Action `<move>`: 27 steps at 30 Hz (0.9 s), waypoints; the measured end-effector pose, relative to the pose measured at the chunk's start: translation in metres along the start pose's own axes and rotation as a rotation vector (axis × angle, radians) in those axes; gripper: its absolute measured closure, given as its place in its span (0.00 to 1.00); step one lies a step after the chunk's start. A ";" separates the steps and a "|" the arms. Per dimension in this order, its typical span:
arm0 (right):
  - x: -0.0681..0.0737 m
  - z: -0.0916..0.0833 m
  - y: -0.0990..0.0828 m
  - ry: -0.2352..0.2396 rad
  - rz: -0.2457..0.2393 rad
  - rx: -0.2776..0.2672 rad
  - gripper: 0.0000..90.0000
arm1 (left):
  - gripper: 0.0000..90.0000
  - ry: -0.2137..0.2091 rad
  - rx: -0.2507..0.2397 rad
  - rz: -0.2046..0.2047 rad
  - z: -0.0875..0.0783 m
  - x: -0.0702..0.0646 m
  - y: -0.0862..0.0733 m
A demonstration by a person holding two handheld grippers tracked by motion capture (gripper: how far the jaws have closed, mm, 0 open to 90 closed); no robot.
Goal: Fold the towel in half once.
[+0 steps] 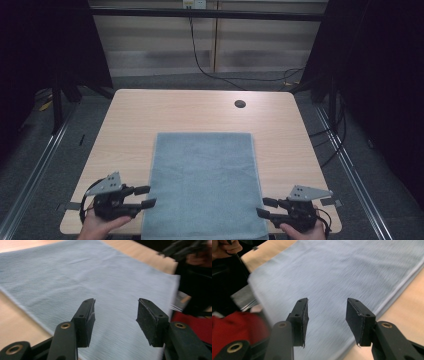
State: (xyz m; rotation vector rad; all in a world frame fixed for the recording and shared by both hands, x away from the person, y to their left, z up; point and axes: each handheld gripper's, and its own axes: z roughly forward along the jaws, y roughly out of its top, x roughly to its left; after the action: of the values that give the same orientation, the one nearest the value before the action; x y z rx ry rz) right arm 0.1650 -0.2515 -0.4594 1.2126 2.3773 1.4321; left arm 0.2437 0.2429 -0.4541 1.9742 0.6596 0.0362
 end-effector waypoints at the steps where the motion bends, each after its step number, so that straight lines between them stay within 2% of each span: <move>1: -0.004 0.004 0.005 -0.011 -0.004 -0.003 0.59 | 0.55 0.008 0.004 -0.017 0.007 0.009 0.003; 2: -0.008 0.010 0.010 -0.009 -0.001 -0.004 0.58 | 0.57 0.030 0.009 -0.025 0.015 0.017 0.005; 5: -0.022 0.030 0.027 -0.014 -0.025 0.026 0.57 | 0.59 0.058 0.049 -0.053 0.037 0.043 0.010; 7: -0.033 0.044 0.038 0.001 -0.014 0.028 0.57 | 0.58 0.082 0.067 -0.078 0.048 0.056 0.014; 9: -0.043 0.058 0.049 0.010 -0.017 0.057 0.58 | 0.59 0.106 0.069 -0.088 0.056 0.066 0.020; 10: -0.048 0.067 0.055 -0.010 -0.035 0.073 0.58 | 0.59 0.106 0.069 -0.088 0.056 0.066 0.020; 11: -0.052 0.074 0.059 -0.018 -0.038 0.088 0.56 | 0.58 0.114 0.079 -0.096 0.061 0.072 0.025; 15: -0.071 0.099 0.073 -0.055 -0.021 0.108 0.50 | 0.58 0.153 0.089 -0.110 0.074 0.087 0.035; 16: -0.076 0.106 0.076 -0.064 -0.017 0.117 0.49 | 0.57 0.161 0.091 -0.103 0.078 0.090 0.037; 17: -0.080 0.112 0.078 -0.083 -0.023 0.126 0.49 | 0.56 0.151 0.084 -0.088 0.082 0.091 0.038; 18: -0.084 0.118 0.080 -0.097 -0.023 0.130 0.49 | 0.57 0.134 0.101 -0.087 0.086 0.093 0.039; 20: -0.090 0.129 0.083 -0.117 -0.028 0.138 0.50 | 0.54 0.151 0.132 -0.060 0.093 0.091 0.037; 21: -0.089 0.134 0.083 -0.159 -0.050 0.151 0.50 | 0.55 0.161 0.147 -0.053 0.095 0.091 0.036; 22: -0.089 0.140 0.081 -0.174 -0.064 0.168 0.48 | 0.55 0.170 0.152 -0.052 0.097 0.091 0.035; 24: -0.086 0.143 0.078 -0.194 -0.082 0.165 0.47 | 0.55 0.174 0.161 -0.053 0.098 0.094 0.030; 26: -0.083 0.142 0.076 -0.196 -0.094 0.168 0.47 | 0.56 0.176 0.141 -0.042 0.097 0.094 0.025; 27: -0.082 0.141 0.074 -0.187 -0.085 0.159 0.48 | 0.56 0.173 0.148 -0.034 0.096 0.092 0.024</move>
State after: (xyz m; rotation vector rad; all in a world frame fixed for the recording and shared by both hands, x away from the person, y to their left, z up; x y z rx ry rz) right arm 0.3283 -0.1923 -0.5021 1.2046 2.4175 1.0720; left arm 0.3614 0.1992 -0.5038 2.1175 0.8282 0.1432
